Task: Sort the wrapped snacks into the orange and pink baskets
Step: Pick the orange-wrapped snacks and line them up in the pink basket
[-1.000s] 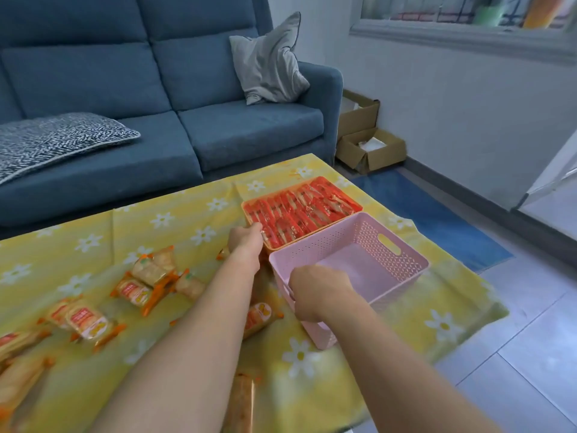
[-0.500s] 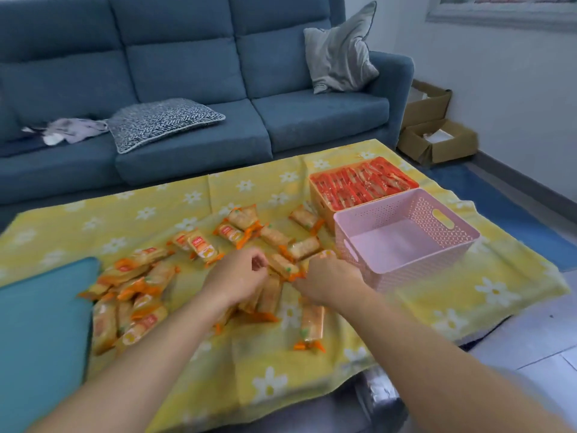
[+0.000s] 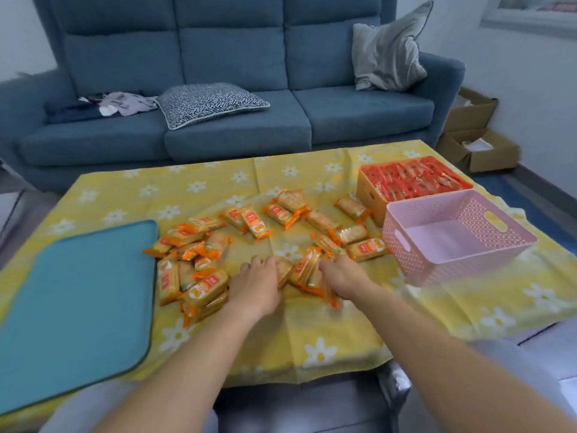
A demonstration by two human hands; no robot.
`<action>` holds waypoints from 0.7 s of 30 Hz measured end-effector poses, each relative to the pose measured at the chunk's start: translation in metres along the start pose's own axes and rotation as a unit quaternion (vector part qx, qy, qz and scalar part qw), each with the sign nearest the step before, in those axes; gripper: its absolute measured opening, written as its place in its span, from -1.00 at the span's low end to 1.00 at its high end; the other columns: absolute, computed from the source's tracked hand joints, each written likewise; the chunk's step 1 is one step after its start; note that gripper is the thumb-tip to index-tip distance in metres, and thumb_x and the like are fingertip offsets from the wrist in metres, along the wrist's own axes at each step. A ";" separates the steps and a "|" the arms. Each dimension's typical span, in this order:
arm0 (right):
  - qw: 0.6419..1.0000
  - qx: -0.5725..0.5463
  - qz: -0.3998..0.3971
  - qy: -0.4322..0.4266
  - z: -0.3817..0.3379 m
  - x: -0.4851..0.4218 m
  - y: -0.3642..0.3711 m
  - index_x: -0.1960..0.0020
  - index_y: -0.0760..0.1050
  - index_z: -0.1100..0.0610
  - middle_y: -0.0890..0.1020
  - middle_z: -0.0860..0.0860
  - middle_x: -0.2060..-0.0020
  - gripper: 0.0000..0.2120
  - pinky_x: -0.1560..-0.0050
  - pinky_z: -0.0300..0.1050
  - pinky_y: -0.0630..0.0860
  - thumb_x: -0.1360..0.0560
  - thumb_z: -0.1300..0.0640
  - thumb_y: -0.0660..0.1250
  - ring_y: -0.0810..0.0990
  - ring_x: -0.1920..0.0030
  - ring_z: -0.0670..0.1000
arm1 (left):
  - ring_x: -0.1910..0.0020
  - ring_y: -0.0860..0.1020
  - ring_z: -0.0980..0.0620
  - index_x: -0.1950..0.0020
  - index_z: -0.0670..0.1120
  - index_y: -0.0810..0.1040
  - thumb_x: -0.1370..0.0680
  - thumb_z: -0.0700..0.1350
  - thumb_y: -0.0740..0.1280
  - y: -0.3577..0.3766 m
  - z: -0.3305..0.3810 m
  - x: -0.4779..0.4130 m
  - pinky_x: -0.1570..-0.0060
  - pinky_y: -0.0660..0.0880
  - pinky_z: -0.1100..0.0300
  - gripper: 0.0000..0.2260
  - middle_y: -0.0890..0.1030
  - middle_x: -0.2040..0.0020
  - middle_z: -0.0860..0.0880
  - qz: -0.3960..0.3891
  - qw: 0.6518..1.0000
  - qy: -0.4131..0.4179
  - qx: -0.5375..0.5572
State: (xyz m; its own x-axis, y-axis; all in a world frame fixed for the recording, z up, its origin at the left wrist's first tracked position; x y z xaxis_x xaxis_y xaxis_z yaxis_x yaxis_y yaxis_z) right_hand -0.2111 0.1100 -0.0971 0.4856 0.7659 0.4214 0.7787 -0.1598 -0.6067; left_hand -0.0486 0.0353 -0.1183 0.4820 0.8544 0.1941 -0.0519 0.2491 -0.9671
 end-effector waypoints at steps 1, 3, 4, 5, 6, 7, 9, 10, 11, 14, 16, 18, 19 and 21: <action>1.000 -0.003 0.017 0.007 -0.001 -0.004 0.006 -0.25 0.45 0.31 0.59 0.27 -0.13 -0.64 -0.02 -0.05 0.49 -0.64 0.05 0.16 0.57 -0.16 0.27 | -0.33 0.44 -0.21 -0.44 -0.03 0.27 -0.51 0.07 0.40 0.001 -0.001 -0.004 -0.19 0.46 -0.06 -0.43 0.42 -0.35 -0.11 -0.015 1.000 -0.010 0.008; 0.999 -0.016 0.039 0.030 -0.004 -0.014 0.018 -0.37 0.26 0.35 0.47 0.34 -0.34 -0.51 -0.27 0.05 0.41 -0.65 -0.04 0.15 0.45 -0.35 0.31 | -0.31 0.47 -0.21 -0.44 -0.04 0.25 -0.47 0.13 0.44 0.003 -0.005 -0.013 -0.14 0.48 -0.05 -0.36 0.45 -0.33 -0.12 -0.033 0.999 -0.030 0.030; 0.998 -0.022 0.037 0.041 -0.009 -0.019 0.023 -0.40 0.21 0.34 0.43 0.35 -0.38 -0.43 -0.31 0.07 0.38 -0.63 -0.10 0.17 0.42 -0.38 0.31 | -0.30 0.48 -0.21 -0.42 -0.05 0.25 -0.48 0.12 0.44 0.003 -0.006 -0.020 -0.12 0.48 -0.05 -0.37 0.46 -0.32 -0.12 -0.029 0.998 -0.035 0.035; 0.998 -0.027 0.036 0.050 -0.012 -0.025 0.027 -0.43 0.19 0.33 0.42 0.34 -0.39 -0.34 -0.34 0.08 0.37 -0.60 -0.17 0.21 0.42 -0.39 0.30 | -0.29 0.49 -0.22 -0.39 -0.08 0.27 -0.49 0.09 0.44 0.004 -0.006 -0.026 -0.11 0.47 -0.04 -0.41 0.47 -0.32 -0.14 -0.029 0.997 -0.044 0.048; 0.997 -0.028 0.034 0.056 -0.016 -0.029 0.031 -0.45 0.19 0.31 0.42 0.31 -0.39 -0.26 -0.34 0.08 0.39 -0.55 -0.23 0.26 0.43 -0.39 0.29 | -0.28 0.51 -0.23 -0.37 -0.11 0.29 -0.49 0.07 0.44 0.004 -0.007 -0.033 -0.10 0.47 -0.01 -0.43 0.48 -0.31 -0.16 -0.033 0.995 -0.060 0.076; 0.998 -0.022 0.032 0.058 -0.019 -0.033 0.035 -0.45 0.19 0.29 0.43 0.29 -0.39 -0.20 -0.34 0.10 0.42 -0.49 -0.27 0.31 0.45 -0.37 0.28 | -0.26 0.53 -0.24 -0.35 -0.15 0.34 -0.50 0.08 0.42 0.002 -0.008 -0.039 -0.08 0.46 0.03 -0.46 0.51 -0.29 -0.18 -0.039 0.987 -0.084 0.129; 0.998 -0.005 0.024 0.053 -0.022 -0.040 0.039 -0.43 0.21 0.25 0.45 0.23 -0.36 -0.14 -0.30 0.14 0.48 -0.38 -0.28 0.39 0.49 -0.33 0.25 | -0.12 0.60 -0.22 -0.16 -0.19 0.53 -0.51 0.11 0.36 -0.001 -0.009 -0.051 0.06 0.44 0.10 -0.59 0.63 -0.09 -0.20 -0.046 0.946 -0.136 0.290; 0.998 -0.005 0.020 0.052 -0.023 -0.042 0.039 -0.42 0.21 0.24 0.46 0.21 -0.34 -0.11 -0.27 0.15 0.51 -0.32 -0.27 0.41 0.51 -0.30 0.23 | 0.00 0.62 -0.20 0.02 -0.17 0.60 -0.52 0.05 0.33 -0.003 -0.008 -0.054 0.14 0.42 0.12 -0.72 0.66 0.07 -0.17 -0.049 0.920 -0.152 0.358; 0.998 -0.014 0.015 0.052 -0.023 -0.044 0.040 -0.41 0.23 0.23 0.48 0.19 -0.31 -0.09 -0.24 0.14 0.54 -0.26 -0.25 0.44 0.53 -0.28 0.21 | 0.10 0.60 -0.19 0.19 -0.14 0.59 -0.51 -0.03 0.32 -0.004 -0.006 -0.054 0.19 0.40 0.12 -0.80 0.64 0.21 -0.14 -0.057 0.900 -0.160 0.402; 0.998 -0.035 0.012 0.049 -0.026 -0.054 0.039 -0.33 0.32 0.23 0.59 0.14 -0.19 -0.18 -0.16 0.07 0.59 -0.25 -0.15 0.54 0.59 -0.21 0.16 | 0.09 0.58 -0.22 0.22 -0.11 0.57 -0.51 -0.07 0.29 -0.003 0.002 -0.058 0.21 0.35 0.11 -0.83 0.58 0.23 -0.15 -0.079 0.881 -0.168 0.436; 0.997 -0.059 0.009 0.051 -0.026 -0.058 0.036 -0.25 0.40 0.19 0.63 0.11 -0.09 -0.28 -0.12 0.04 0.61 -0.22 -0.11 0.53 0.62 -0.13 0.14 | 0.13 0.55 -0.18 0.16 -0.11 0.58 -0.51 -0.06 0.28 -0.003 0.009 -0.058 0.20 0.35 0.11 -0.84 0.58 0.18 -0.15 -0.081 0.860 -0.167 0.476; 0.990 -0.135 -0.004 0.045 -0.026 -0.058 0.033 -0.13 0.49 0.17 0.66 0.09 0.06 -0.42 0.10 -0.05 0.60 -0.19 -0.06 0.48 0.66 0.05 0.10 | 0.19 0.54 -0.08 0.11 -0.11 0.61 -0.43 0.07 0.34 -0.002 0.013 -0.059 0.18 0.41 0.13 -0.74 0.61 0.19 -0.08 -0.086 0.819 -0.175 0.540; 0.982 -0.186 -0.010 0.036 -0.028 -0.056 0.031 -0.07 0.53 0.15 0.67 0.06 0.17 -0.54 0.24 -0.08 0.55 -0.23 -0.01 0.48 0.65 0.18 0.07 | 0.18 0.57 -0.07 0.06 -0.11 0.65 -0.34 0.16 0.37 0.000 0.014 -0.060 0.17 0.46 0.13 -0.62 0.64 0.18 -0.06 -0.091 0.791 -0.188 0.575; 0.965 -0.260 -0.027 0.008 -0.033 -0.049 0.027 0.02 0.56 0.14 0.63 0.00 0.35 -0.70 0.40 -0.11 0.43 -0.31 0.03 0.47 0.59 0.38 0.03 | 0.22 0.62 -0.08 0.03 -0.07 0.67 -0.29 0.20 0.43 0.003 0.014 -0.060 0.21 0.49 0.15 -0.58 0.68 0.22 -0.07 -0.113 0.736 -0.204 0.636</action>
State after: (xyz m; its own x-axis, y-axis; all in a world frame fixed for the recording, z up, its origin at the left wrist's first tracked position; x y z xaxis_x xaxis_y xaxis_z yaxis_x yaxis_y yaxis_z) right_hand -0.2011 0.0478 -0.1115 0.4408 0.7733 0.4557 0.8955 -0.4136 -0.1643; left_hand -0.0894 -0.0088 -0.1301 0.3150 0.7270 0.6101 -0.9120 0.4097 -0.0174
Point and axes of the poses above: each hand's wrist, its own x-axis away from the middle knuckle, its own y-axis out of the palm, z = x × y, the point moved 2 cm from there along -x, towards the middle knuckle
